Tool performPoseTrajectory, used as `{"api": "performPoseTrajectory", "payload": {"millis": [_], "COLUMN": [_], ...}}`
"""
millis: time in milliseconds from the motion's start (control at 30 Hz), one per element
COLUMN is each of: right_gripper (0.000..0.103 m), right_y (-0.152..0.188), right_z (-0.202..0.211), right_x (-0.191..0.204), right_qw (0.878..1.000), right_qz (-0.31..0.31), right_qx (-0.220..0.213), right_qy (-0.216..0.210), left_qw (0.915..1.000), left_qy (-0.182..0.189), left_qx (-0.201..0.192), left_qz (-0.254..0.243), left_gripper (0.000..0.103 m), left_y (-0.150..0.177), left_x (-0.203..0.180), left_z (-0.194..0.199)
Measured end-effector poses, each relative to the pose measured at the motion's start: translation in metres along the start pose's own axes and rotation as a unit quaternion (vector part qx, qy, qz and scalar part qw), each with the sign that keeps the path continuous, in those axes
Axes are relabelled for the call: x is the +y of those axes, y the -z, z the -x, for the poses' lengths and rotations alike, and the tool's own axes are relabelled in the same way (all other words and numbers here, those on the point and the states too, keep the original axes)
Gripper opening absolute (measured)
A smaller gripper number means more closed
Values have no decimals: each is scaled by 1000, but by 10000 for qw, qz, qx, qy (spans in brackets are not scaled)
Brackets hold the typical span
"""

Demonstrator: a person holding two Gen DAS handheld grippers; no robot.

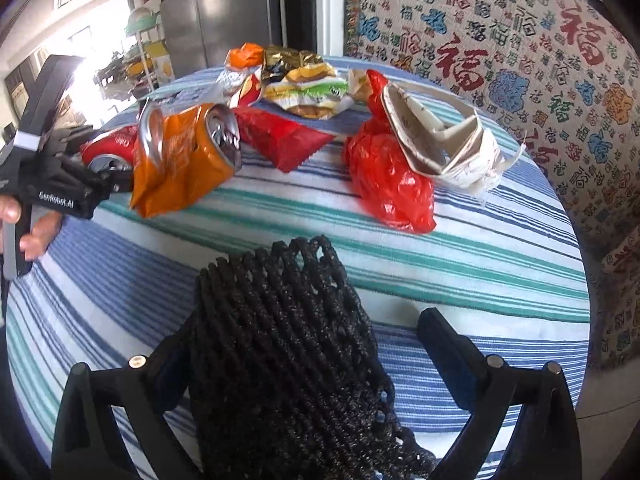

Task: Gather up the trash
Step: 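Grasp the black mesh net with the right tool while the left tool grasps the crushed red can, then carry the mesh net and red can over the blue wastebasket with both tools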

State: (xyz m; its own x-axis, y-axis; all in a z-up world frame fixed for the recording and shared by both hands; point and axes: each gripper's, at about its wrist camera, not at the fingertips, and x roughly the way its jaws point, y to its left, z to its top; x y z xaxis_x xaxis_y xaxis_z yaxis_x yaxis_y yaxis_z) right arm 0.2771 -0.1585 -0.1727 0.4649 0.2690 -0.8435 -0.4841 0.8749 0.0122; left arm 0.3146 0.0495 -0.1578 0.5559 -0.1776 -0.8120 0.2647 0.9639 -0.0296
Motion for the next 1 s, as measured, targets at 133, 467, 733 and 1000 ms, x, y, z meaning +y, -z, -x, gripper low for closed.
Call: {"api": "performPoseTrajectory", "payload": {"millis": [133, 467, 733, 1000], "right_gripper": [94, 24, 70, 15], "right_y": [-1, 4, 18, 26], "right_z": [-1, 30, 27, 48], "right_x": [-1, -5, 7, 0], "right_qw": [9999, 9987, 9996, 9990], "right_qz": [-105, -493, -140, -138], "right_qx": [-82, -35, 227, 407], "right_qy": [72, -128, -10, -130], "left_qw": [9999, 9990, 9988, 9982], "left_qy": [94, -25, -197, -270], "left_qx": [-66, -420, -179, -173], "left_qz": [-15, 138, 412, 514], "left_gripper": [98, 91, 92, 92], "left_y": [0, 25, 42, 47], "left_x": [2, 18, 22, 26], "left_z": [3, 37, 35, 44]}}
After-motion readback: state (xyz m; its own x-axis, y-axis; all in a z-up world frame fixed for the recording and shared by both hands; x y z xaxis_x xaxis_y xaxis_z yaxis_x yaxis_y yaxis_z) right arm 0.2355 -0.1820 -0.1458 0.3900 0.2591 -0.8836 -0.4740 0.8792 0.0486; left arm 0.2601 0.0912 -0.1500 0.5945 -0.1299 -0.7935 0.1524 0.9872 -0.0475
